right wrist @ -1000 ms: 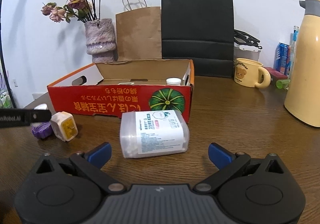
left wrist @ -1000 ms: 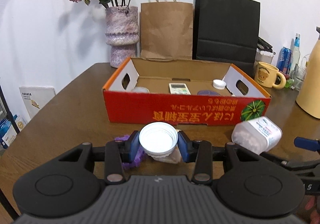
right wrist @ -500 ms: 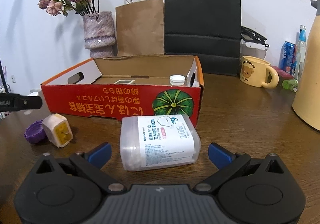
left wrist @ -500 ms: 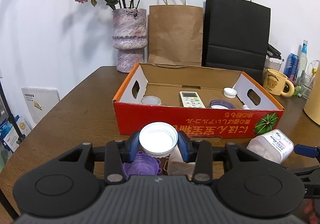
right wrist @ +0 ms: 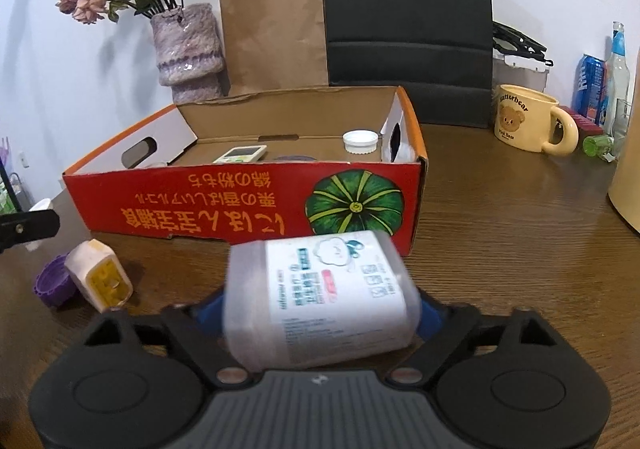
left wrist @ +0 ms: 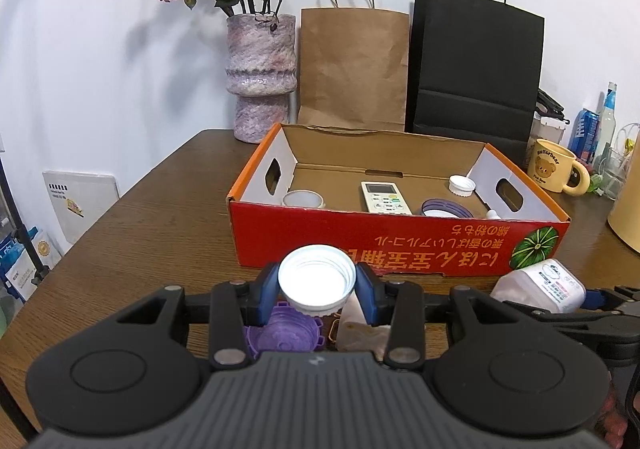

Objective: Organize rigid objects
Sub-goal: 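Lift the white cap with the left gripper while the right gripper grasps the clear pill container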

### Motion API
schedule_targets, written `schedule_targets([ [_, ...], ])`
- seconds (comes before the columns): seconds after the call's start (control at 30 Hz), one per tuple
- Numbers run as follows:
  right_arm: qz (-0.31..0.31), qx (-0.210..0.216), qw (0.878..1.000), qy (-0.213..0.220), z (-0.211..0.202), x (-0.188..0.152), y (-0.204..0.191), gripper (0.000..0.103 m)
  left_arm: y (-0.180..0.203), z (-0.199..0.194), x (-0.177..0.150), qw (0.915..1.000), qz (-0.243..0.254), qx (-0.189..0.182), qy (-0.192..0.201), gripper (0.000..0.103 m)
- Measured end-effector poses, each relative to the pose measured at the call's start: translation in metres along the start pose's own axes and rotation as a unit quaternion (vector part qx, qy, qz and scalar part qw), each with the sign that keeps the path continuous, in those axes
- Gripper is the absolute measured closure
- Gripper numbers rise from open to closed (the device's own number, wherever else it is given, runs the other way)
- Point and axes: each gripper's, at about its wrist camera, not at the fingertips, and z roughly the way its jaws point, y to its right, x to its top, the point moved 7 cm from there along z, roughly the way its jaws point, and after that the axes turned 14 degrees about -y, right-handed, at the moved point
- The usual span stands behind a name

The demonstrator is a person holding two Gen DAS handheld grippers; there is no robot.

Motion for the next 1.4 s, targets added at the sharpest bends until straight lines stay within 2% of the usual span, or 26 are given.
schedule_targets([
  [0.27, -0.016, -0.015, 0.999, 0.030, -0.013, -0.003, -0.007, 0.019, 0.000, 0.000, 0.000, 1.0000, 0.001, 0.001, 0.000, 0.061],
  [0.7, -0.006, -0.001, 0.996, 0.088, -0.045, -0.001, -0.010, 0.019, 0.005, -0.006, 0.005, 1.0000, 0.000, -0.006, 0.003, 0.061],
  [1.03, -0.014, 0.001, 0.991, 0.134, -0.073, 0.014, -0.016, 0.019, 0.016, -0.014, 0.018, 0.9997, 0.006, -0.017, 0.013, 0.061],
  [1.4, -0.022, 0.001, 0.988, 0.156, -0.078, 0.035, -0.021, 0.019, 0.023, -0.015, 0.043, 0.9993, 0.007, -0.020, 0.032, 0.061],
])
